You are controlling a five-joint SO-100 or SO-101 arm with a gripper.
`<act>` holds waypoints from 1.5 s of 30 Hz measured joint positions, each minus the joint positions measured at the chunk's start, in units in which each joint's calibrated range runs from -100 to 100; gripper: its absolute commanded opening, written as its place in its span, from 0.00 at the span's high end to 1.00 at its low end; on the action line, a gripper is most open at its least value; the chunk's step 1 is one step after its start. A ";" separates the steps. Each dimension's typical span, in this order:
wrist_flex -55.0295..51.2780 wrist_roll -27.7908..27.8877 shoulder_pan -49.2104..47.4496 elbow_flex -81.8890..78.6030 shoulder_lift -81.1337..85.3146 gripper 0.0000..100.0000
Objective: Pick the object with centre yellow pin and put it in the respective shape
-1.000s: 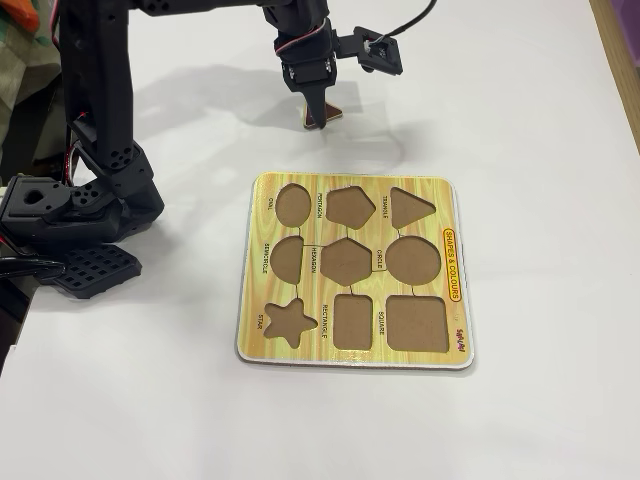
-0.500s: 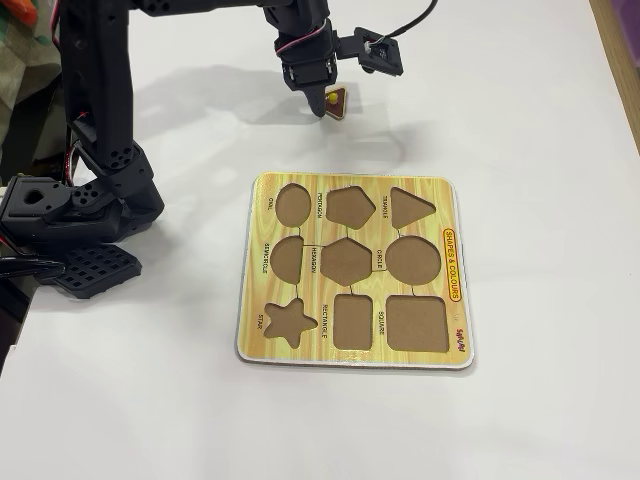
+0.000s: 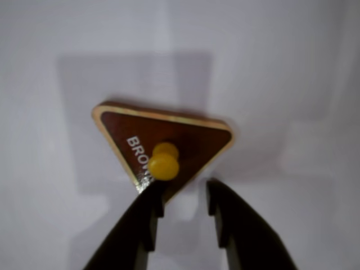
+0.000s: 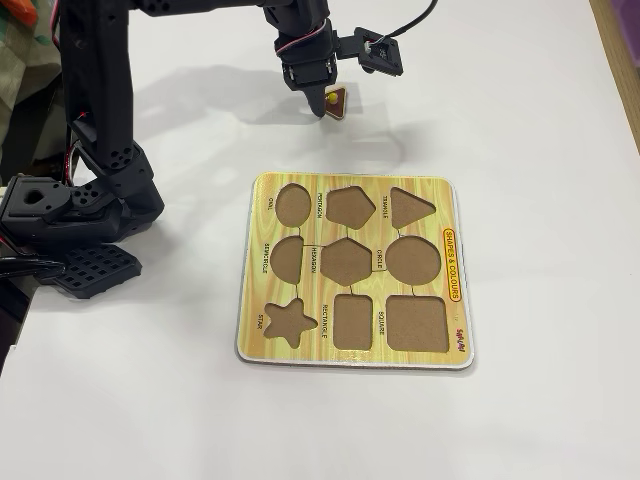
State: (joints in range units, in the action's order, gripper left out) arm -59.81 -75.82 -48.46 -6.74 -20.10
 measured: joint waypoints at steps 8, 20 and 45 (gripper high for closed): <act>3.08 0.00 -0.19 0.00 0.00 0.91; 3.51 0.00 -1.12 0.00 0.00 0.91; 3.51 0.00 -1.12 1.62 0.00 0.91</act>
State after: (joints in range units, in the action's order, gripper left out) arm -56.30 -75.82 -49.58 -5.13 -20.10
